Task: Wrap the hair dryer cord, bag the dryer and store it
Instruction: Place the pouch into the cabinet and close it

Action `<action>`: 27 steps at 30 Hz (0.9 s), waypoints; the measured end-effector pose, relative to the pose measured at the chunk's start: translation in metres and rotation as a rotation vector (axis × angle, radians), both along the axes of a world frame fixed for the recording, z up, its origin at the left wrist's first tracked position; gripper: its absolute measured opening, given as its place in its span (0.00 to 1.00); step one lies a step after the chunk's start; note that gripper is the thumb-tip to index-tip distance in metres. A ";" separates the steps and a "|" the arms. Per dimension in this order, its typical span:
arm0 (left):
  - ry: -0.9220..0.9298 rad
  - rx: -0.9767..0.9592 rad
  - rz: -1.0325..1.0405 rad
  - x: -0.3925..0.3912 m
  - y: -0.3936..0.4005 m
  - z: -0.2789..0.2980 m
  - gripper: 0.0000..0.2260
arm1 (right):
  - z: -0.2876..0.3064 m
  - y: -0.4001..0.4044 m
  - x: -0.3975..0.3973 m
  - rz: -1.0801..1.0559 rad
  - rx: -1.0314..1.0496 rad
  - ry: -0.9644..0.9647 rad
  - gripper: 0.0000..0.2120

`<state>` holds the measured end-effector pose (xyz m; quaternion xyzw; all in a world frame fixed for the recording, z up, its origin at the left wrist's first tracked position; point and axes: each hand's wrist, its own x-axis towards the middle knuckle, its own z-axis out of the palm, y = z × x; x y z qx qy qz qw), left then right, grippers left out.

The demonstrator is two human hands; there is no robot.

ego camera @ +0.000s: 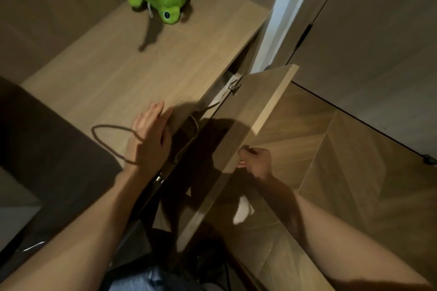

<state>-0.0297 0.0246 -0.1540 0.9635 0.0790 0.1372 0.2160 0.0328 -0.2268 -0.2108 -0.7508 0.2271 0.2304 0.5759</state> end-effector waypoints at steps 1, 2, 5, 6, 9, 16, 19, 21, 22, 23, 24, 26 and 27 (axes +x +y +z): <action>0.005 0.009 0.002 -0.007 -0.002 0.000 0.19 | 0.006 0.006 0.002 -0.002 0.043 0.011 0.08; 0.004 0.023 0.001 -0.015 -0.003 0.001 0.19 | 0.008 0.011 0.003 -0.005 0.084 0.009 0.07; 0.004 0.089 -0.010 -0.033 -0.005 0.003 0.22 | 0.024 0.028 0.003 0.035 0.117 -0.028 0.06; 0.001 0.108 -0.009 -0.035 -0.006 0.005 0.23 | 0.026 0.033 0.003 0.039 0.128 -0.048 0.06; 0.014 0.118 0.007 -0.034 -0.008 0.007 0.23 | 0.032 0.051 0.004 0.064 0.152 -0.055 0.09; 0.148 0.157 -0.028 -0.033 -0.009 0.012 0.34 | 0.036 0.079 0.010 0.165 0.209 -0.019 0.08; 0.225 0.232 -0.042 -0.033 -0.009 0.012 0.39 | 0.034 0.089 0.013 0.248 0.173 -0.023 0.07; 0.282 0.267 -0.056 -0.034 -0.008 0.010 0.42 | 0.038 0.092 0.014 0.302 0.190 -0.040 0.10; 0.295 0.275 -0.064 -0.034 -0.008 0.009 0.42 | 0.040 0.092 0.015 0.330 0.214 -0.051 0.12; 0.294 0.277 -0.071 -0.034 -0.008 0.008 0.41 | 0.042 0.093 0.015 0.366 0.233 -0.061 0.13; 0.292 0.272 -0.075 -0.034 -0.007 0.007 0.41 | 0.043 0.092 0.015 0.404 0.236 -0.078 0.14; 0.282 0.246 -0.077 -0.034 -0.007 0.006 0.40 | 0.040 0.090 0.014 0.447 0.165 -0.190 0.19; 0.275 0.230 -0.074 -0.034 -0.007 0.006 0.40 | 0.040 0.089 0.013 0.451 0.076 -0.319 0.26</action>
